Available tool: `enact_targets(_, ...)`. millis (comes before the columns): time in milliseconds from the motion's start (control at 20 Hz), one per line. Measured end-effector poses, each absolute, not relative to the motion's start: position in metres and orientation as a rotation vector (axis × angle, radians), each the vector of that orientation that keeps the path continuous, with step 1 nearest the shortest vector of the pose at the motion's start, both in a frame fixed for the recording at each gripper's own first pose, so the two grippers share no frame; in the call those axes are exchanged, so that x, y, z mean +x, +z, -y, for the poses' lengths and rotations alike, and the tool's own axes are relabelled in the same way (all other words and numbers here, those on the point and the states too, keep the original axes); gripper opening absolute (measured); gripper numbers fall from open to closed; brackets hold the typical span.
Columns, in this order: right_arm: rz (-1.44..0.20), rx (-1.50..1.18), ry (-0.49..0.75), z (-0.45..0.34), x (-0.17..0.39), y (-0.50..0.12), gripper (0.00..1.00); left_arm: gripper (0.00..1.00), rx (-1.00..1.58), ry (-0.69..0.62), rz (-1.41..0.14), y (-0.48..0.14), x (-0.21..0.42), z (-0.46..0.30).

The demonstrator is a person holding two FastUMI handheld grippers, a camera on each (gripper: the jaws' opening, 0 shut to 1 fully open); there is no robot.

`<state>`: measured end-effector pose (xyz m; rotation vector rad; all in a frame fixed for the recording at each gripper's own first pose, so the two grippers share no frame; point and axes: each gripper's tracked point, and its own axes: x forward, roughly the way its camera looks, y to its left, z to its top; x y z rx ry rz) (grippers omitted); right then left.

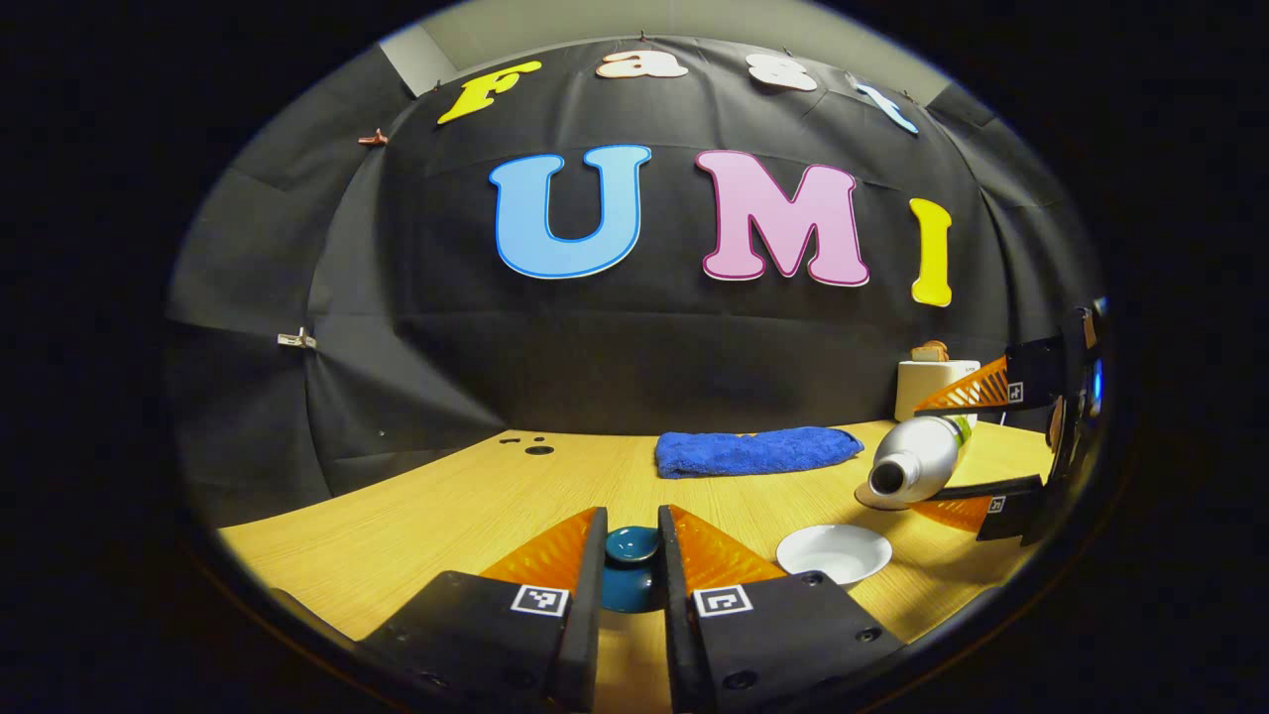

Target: Open the teacup lid with one hand, grasp the water bottle and pour water into the teacup with the other hand; after pouring, place the water bottle on the coaster and then close the teacup lid.

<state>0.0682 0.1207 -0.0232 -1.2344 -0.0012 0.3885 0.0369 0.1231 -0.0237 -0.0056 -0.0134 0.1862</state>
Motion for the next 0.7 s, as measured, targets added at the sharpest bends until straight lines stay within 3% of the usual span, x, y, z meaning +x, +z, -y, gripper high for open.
enact_targets(400, -0.099, -0.327, 0.362, -0.097, 0.099, 0.033, 0.77, 0.31, -0.006, 0.191, 0.013, -0.024, 0.037, -0.124)
enact_targets(700, -0.041, -0.174, 0.256, -0.048, 0.144, 0.041, 0.77, 0.31, -0.006, 0.193, 0.013, -0.024, 0.037, -0.124)
